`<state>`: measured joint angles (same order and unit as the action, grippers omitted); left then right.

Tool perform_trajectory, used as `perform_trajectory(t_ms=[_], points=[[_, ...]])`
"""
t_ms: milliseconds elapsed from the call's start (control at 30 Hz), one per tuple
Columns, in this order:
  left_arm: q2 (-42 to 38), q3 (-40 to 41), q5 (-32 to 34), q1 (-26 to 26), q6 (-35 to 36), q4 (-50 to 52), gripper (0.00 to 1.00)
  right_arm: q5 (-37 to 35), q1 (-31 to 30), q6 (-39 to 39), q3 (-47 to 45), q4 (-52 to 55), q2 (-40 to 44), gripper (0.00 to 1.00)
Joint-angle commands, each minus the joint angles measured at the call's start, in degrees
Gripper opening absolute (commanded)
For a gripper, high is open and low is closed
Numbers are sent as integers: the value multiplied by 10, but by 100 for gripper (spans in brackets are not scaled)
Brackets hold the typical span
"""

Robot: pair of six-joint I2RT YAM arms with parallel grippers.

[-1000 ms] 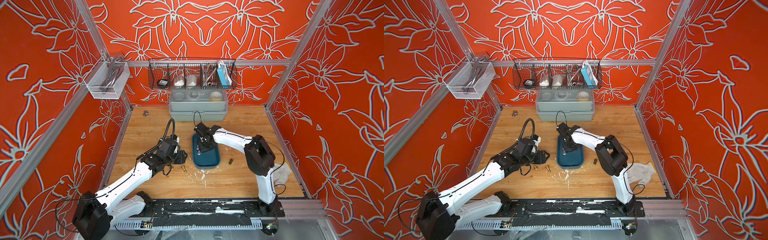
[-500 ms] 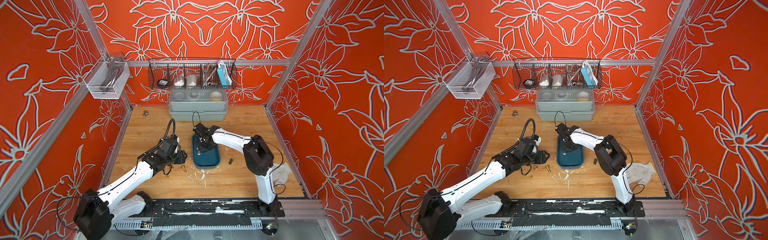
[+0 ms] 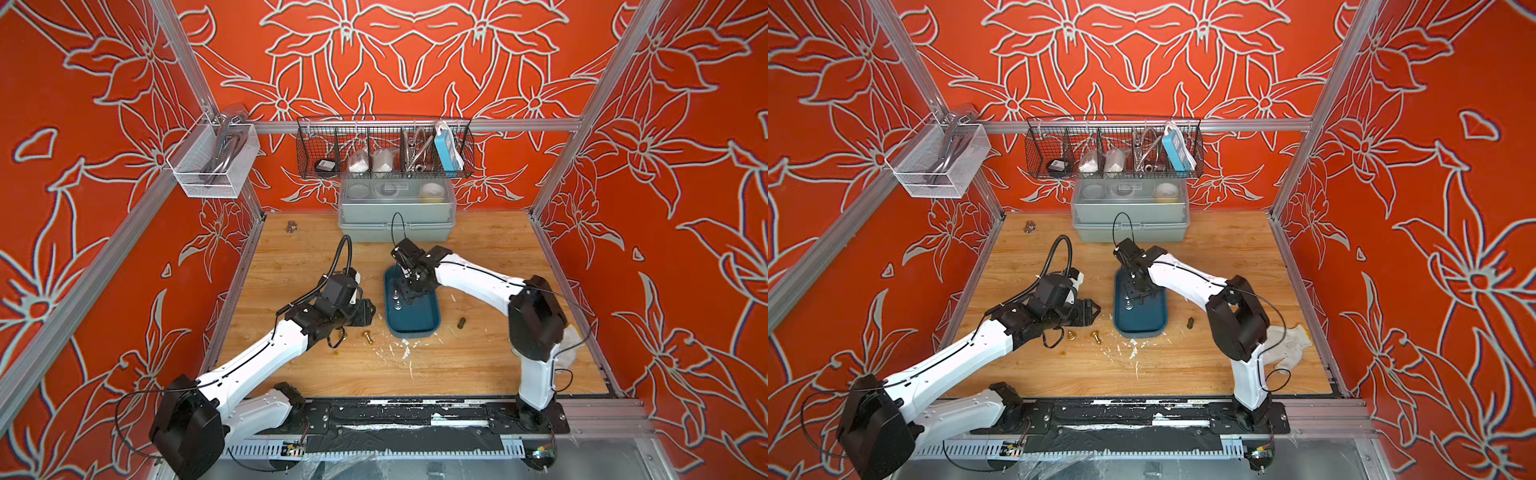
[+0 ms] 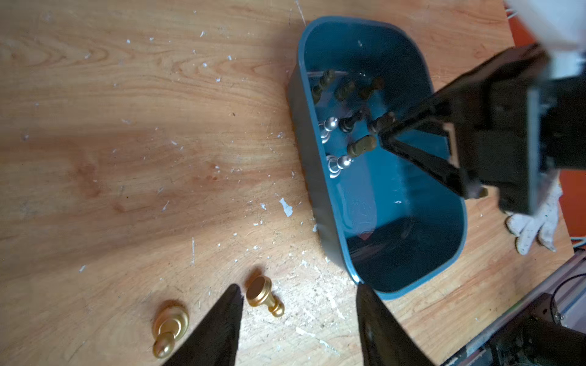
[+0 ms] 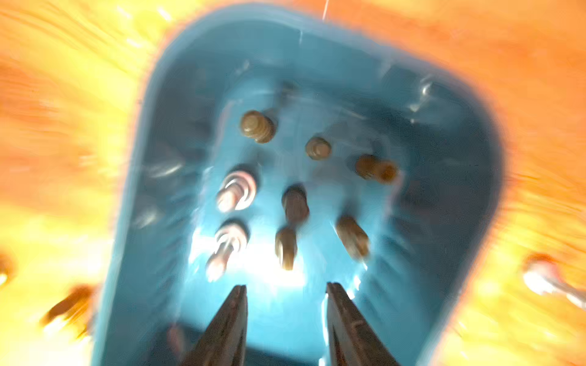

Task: Put the chess pieces into the storage box
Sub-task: Place the chess piece in the storage box, then pick up the chess piece at the center of the board.

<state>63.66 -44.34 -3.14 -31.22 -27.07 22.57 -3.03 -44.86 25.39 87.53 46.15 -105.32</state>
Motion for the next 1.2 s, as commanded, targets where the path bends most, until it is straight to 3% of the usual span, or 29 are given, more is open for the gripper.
perform_trajectory(t_ms=[0, 167, 433, 833, 1167], points=[[11, -53, 4, -11, 21, 7, 57, -12, 16, -7, -30, 12, 88, 49], [66, -135, 40, -87, 65, 27, 57, -8, 125, -5, -76, 26, 147, 51], [184, -225, -31, -162, 99, 32, 57, -27, 268, -19, -111, 35, 90, 54], [224, -225, -49, -166, 98, 22, 57, 3, 278, -17, -93, 6, -3, 52], [219, -211, -39, -166, 97, 19, 57, -11, 278, -15, -67, 8, -50, 27]])
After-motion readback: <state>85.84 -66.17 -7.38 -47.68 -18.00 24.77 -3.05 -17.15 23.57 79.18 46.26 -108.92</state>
